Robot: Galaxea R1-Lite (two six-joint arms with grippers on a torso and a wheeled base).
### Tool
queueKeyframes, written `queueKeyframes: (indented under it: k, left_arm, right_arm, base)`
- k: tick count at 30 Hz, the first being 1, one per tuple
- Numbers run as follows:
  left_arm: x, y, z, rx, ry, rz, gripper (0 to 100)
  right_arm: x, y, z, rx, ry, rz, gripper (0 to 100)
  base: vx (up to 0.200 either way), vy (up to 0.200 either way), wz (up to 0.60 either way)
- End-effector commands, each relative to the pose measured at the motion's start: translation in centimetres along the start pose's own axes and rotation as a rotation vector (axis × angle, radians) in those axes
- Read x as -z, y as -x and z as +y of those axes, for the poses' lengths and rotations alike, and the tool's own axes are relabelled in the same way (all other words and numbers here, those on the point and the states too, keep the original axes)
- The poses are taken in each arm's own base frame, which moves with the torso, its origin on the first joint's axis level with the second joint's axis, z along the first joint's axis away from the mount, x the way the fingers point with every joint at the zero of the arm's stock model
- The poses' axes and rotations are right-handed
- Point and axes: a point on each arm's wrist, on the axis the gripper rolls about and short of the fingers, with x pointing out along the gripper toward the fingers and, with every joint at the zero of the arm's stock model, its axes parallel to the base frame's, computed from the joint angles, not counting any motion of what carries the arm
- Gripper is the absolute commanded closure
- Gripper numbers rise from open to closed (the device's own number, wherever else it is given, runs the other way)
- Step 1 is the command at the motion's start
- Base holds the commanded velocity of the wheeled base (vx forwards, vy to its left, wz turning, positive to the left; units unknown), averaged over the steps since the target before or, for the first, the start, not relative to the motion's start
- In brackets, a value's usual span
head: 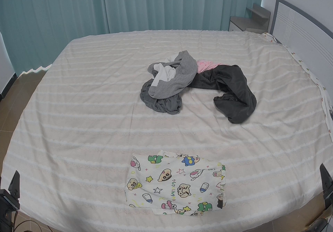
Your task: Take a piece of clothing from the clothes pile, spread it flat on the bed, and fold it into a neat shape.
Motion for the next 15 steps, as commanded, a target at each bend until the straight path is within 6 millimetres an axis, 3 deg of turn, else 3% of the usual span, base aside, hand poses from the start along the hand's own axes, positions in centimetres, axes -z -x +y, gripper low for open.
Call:
queueKeyframes:
  k: [1,5,12,15]
  left_arm:
    - [1.8,3.4,1.8,-0.211,-0.004,-0.147,0]
    - [4.4,2.6,2.1,-0.209,-0.101,-0.079,0]
    - [4.6,2.2,1.2,0.148,-0.076,-0.097,0]
    - [4.7,2.2,0.9,0.273,-0.101,-0.078,0]
  right_arm:
    - [4.0,3.5,-1.3,0.024,0.071,-0.133,0]
    - [3.8,3.5,-1.2,-0.022,0.1,-0.145,0]
    - [3.9,3.5,-0.8,-0.178,0.14,-0.127,0]
    - [4.8,3.6,-0.9,-0.191,0.167,-0.01,0]
  base:
    - [0.0,0.0,0.0]
    - [0.0,0.0,0.0]
    - [0.0,0.0,0.0]
    - [0.0,0.0,0.0]
